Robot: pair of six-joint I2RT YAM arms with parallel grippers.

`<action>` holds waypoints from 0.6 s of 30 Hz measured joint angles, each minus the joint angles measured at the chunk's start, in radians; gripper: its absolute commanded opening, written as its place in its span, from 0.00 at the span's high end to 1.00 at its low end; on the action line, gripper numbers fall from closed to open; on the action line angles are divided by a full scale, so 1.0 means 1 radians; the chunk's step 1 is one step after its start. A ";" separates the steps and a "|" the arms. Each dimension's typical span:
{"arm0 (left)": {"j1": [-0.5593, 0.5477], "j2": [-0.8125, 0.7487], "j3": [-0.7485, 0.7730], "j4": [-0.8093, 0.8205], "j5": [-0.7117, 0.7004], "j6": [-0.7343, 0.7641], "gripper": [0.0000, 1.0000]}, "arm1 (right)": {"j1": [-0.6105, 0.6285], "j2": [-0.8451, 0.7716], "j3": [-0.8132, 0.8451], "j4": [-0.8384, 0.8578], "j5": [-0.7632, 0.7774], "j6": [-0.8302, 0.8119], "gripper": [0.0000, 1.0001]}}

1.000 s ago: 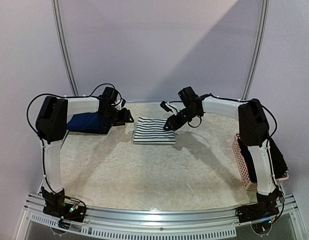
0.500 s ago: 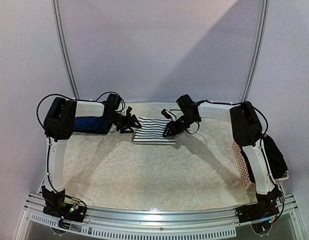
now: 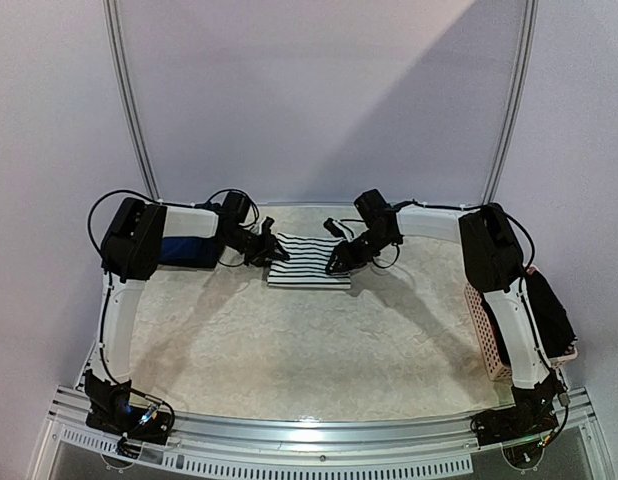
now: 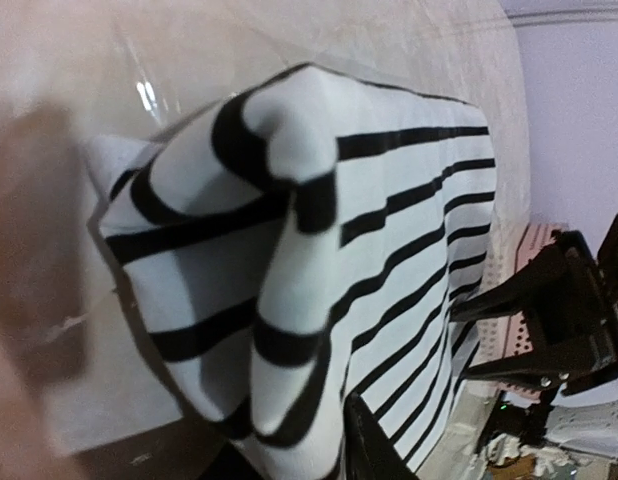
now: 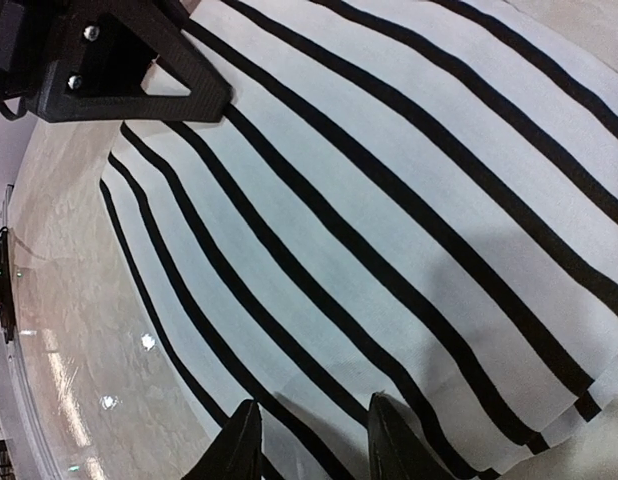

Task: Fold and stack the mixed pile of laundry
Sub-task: Pick up the square-folded tank top from the center of the board.

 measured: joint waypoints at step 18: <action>-0.038 0.011 0.220 -0.387 -0.350 0.219 1.00 | -0.082 -0.673 -0.531 -0.066 0.067 -0.287 0.58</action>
